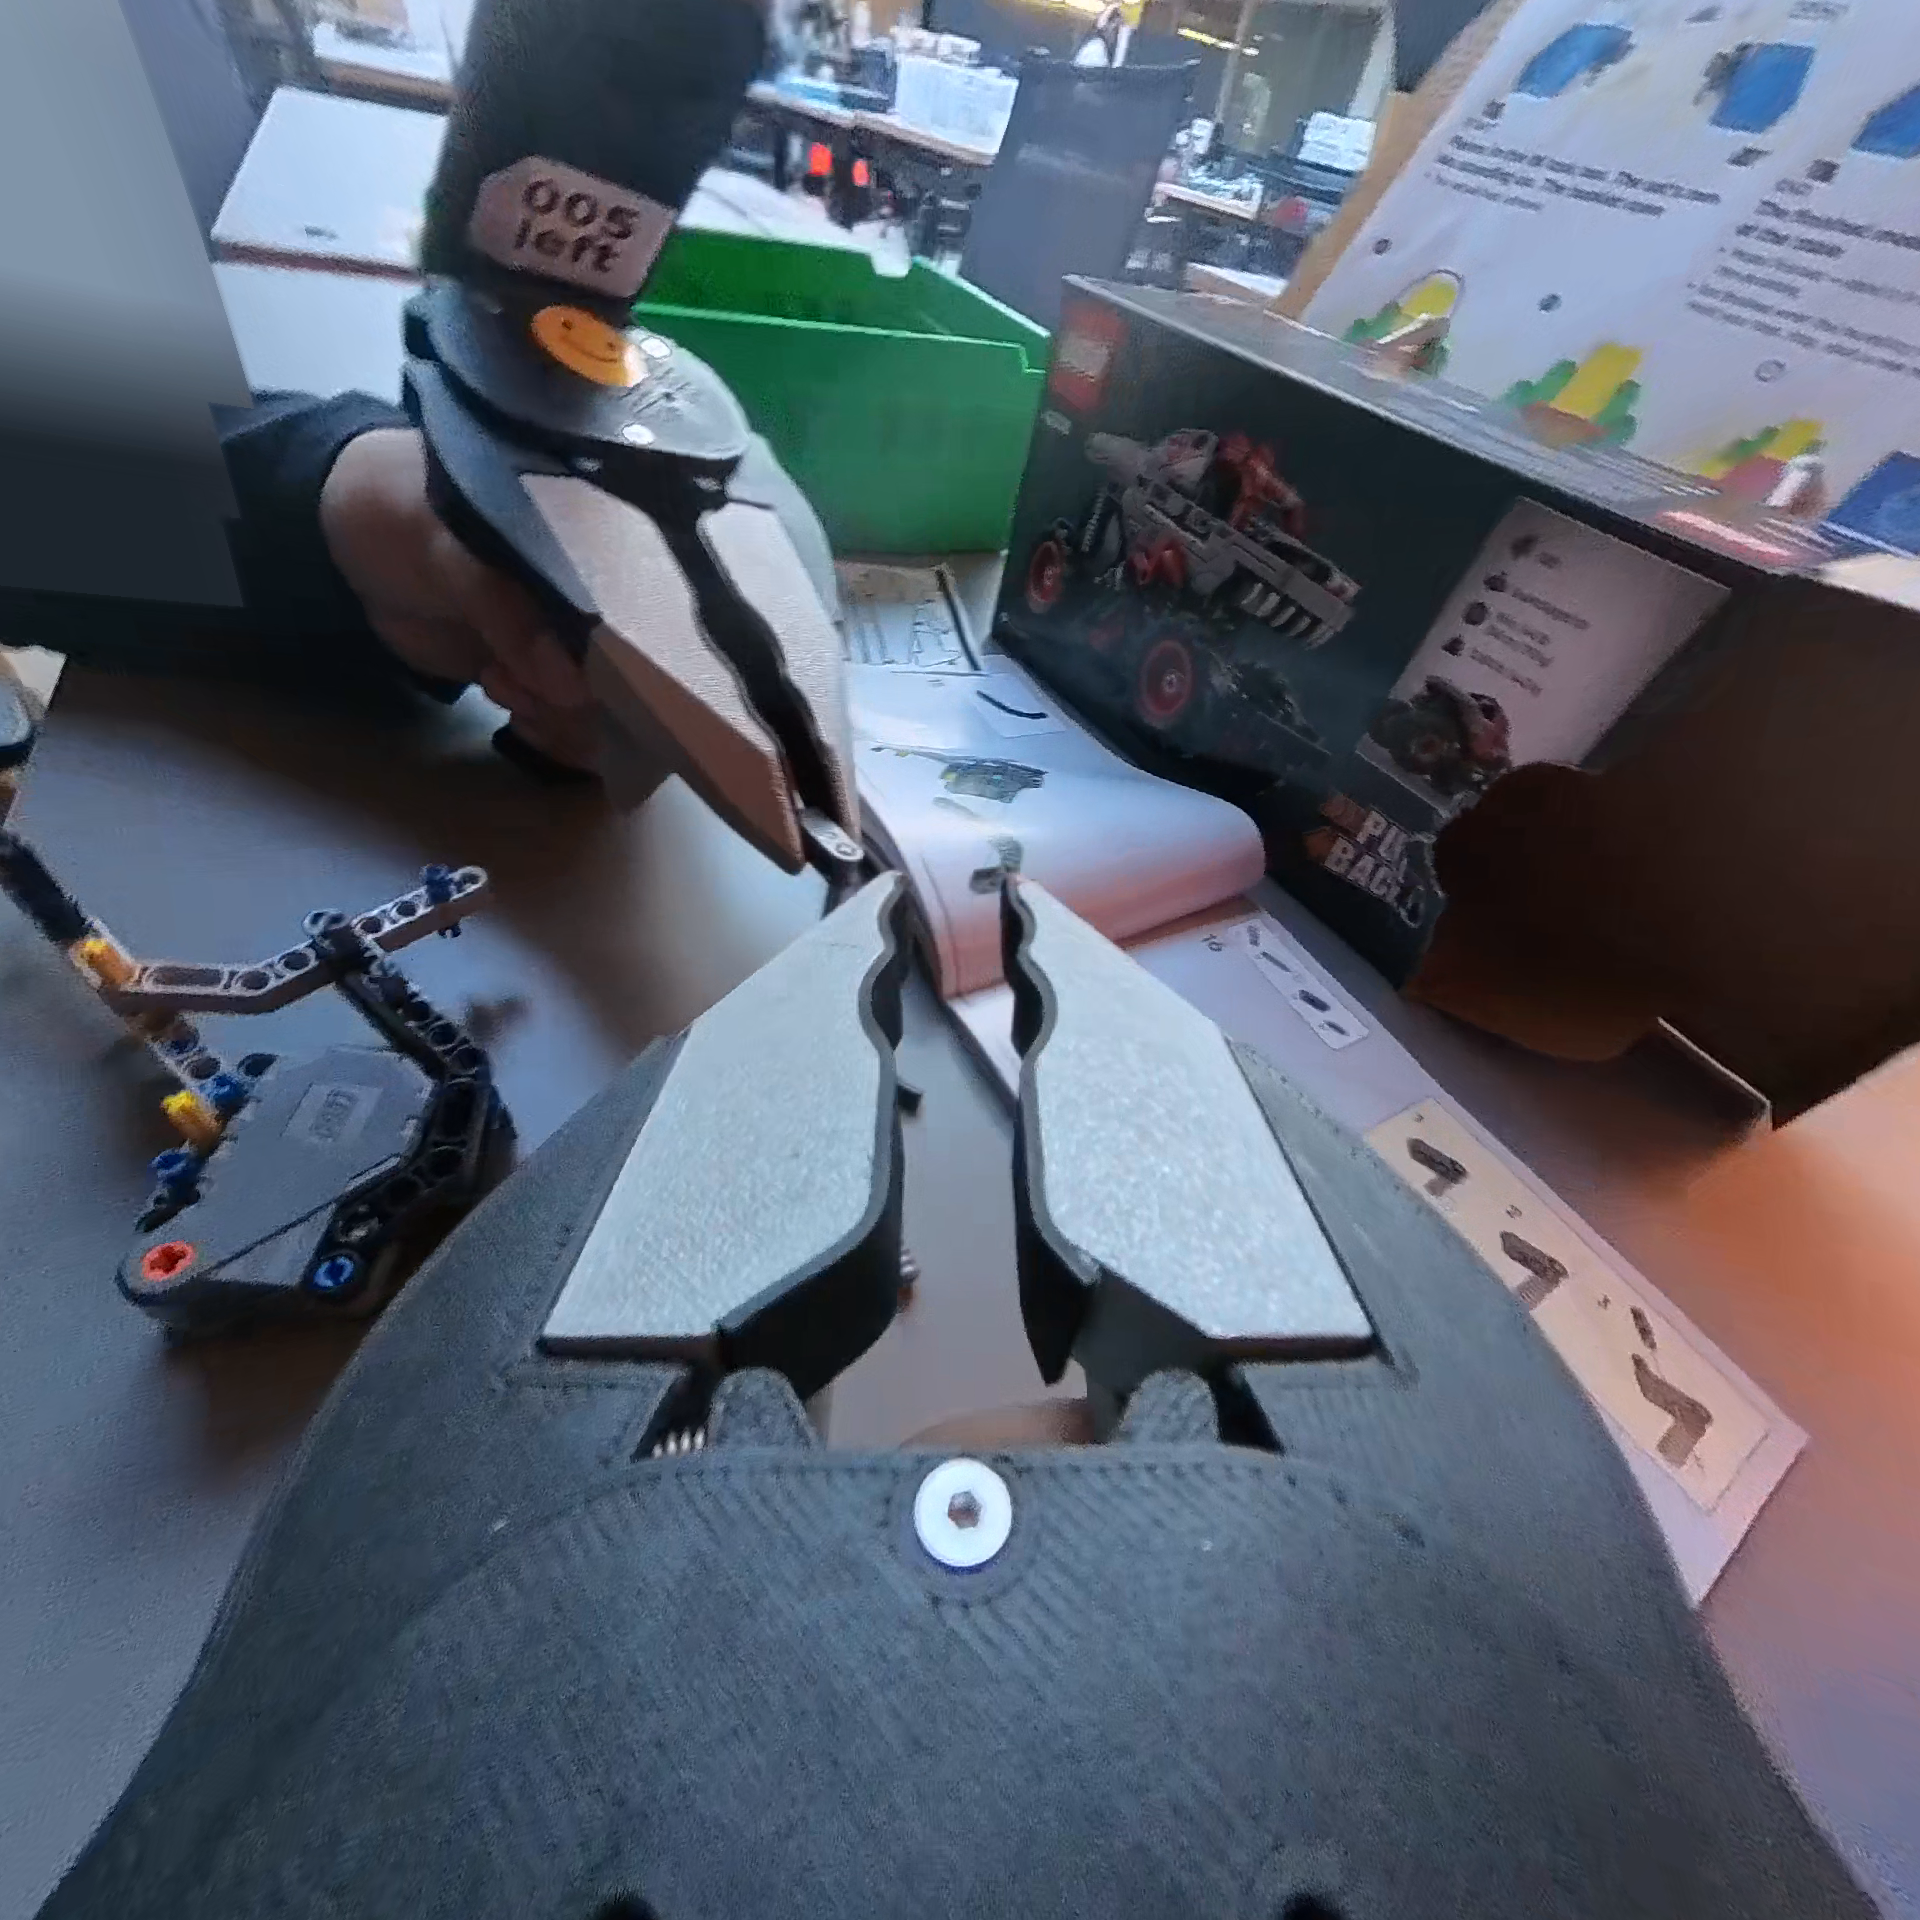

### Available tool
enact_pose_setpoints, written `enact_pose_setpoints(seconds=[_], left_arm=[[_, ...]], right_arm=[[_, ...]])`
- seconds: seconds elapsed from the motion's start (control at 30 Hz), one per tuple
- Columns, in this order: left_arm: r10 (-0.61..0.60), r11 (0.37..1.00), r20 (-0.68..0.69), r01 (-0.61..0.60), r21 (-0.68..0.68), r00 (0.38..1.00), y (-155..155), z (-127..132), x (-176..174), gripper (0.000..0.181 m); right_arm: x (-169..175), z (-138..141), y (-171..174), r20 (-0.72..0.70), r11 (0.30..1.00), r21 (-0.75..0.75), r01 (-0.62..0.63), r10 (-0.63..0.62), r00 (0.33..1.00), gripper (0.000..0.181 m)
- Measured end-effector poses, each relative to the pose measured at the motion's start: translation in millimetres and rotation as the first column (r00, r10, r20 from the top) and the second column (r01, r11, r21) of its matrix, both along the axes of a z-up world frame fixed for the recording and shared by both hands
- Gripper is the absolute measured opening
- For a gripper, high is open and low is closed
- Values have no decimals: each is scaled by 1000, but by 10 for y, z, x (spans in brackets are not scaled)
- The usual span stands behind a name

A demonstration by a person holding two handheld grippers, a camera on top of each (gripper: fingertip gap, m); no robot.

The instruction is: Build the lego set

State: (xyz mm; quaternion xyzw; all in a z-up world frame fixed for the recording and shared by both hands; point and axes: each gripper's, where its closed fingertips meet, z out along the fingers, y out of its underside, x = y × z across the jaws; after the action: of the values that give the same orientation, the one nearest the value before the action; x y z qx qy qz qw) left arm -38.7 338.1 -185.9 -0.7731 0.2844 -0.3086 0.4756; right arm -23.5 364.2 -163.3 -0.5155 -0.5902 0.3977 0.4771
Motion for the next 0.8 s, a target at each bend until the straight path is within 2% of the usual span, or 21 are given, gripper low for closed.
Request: enact_pose_setpoints(seconds=[0.23, 0.43, 0.57, 0.67, 0.7, 0.8], left_arm=[[78, 996, -27, -79, -37, 997, 84, -75, -158, 7], [88, 993, 2, -87, -77, 996, 93, -86, -180, 7], [83, 993, 28, -81, -84, 996, 92, -67, -178, 7], [83, 993, 33, -80, -87, 996, 91, -65, -181, 6], [82, 993, 34, -79, -86, 996, 88, -63, -180, 6], [78, 994, 31, -75, -82, 996, 81, -62, -175, 7]], right_arm=[[149, 120, 396, -43, 986, -100, 132, -137, 990, 20], [187, 28, 423, 25, 987, -91, 133, -132, 991, 22], [159, -125, 200, 119, 997, -73, 18, -10, 993, 20], [192, -361, 63, 265, 998, -8, -59, 59, 962, 19], [218, -420, 23, 302, 996, 20, -89, 79, 950, 13], [281, -526, -62, 369, 988, 52, -144, 115, 922, 9]])
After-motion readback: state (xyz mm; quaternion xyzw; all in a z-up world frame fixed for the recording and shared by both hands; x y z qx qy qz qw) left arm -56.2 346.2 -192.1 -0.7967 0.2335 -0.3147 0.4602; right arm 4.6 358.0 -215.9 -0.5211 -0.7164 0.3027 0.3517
